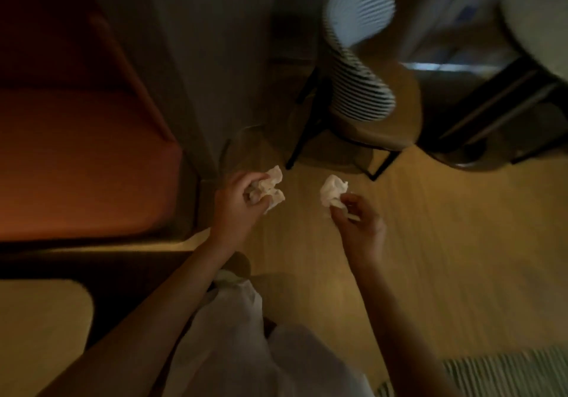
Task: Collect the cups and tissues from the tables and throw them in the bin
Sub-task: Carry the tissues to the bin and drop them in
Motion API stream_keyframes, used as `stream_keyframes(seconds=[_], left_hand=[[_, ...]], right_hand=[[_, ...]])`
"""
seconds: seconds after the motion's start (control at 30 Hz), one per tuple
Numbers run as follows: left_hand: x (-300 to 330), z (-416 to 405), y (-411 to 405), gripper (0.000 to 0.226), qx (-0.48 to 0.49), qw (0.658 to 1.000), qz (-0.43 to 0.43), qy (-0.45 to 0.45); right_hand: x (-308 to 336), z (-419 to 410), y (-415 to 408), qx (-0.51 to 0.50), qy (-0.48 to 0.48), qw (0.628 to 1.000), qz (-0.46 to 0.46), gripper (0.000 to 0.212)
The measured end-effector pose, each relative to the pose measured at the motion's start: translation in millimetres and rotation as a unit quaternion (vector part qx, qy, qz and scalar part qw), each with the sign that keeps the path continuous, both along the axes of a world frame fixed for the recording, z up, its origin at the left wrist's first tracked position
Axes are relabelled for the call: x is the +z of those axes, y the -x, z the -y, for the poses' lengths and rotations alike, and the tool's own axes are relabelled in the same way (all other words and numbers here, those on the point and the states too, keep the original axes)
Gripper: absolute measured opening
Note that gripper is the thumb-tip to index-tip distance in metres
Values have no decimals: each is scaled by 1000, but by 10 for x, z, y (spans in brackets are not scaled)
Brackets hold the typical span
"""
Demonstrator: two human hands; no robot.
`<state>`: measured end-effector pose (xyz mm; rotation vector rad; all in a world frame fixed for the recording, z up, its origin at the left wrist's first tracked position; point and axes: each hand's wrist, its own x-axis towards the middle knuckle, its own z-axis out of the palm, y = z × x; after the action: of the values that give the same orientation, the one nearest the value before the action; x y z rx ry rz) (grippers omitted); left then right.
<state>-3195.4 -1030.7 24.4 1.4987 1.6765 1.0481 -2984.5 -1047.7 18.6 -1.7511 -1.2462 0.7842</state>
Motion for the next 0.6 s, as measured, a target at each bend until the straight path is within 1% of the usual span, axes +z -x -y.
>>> stream_keyframes(seconds=[0.13, 0.23, 0.27, 0.4, 0.6], left_hand=[[197, 138, -1132, 37, -141, 990, 14, 4], [321, 277, -1859, 36, -223, 975, 3, -8], [364, 355, -2165, 36, -259, 966, 0, -13], [452, 526, -2968, 34, -362, 932, -25, -23], [507, 543, -4062, 34, -476, 878, -43, -29]], right_hand=[[236, 700, -1009, -115, -23, 993, 4, 18], [421, 1109, -1636, -164, -25, 986, 25, 17], [475, 1278, -1896, -195, -27, 980, 31, 17], [555, 1687, -2548, -290, -38, 956, 29, 18], [513, 2046, -3356, -386, -38, 920, 51, 22]])
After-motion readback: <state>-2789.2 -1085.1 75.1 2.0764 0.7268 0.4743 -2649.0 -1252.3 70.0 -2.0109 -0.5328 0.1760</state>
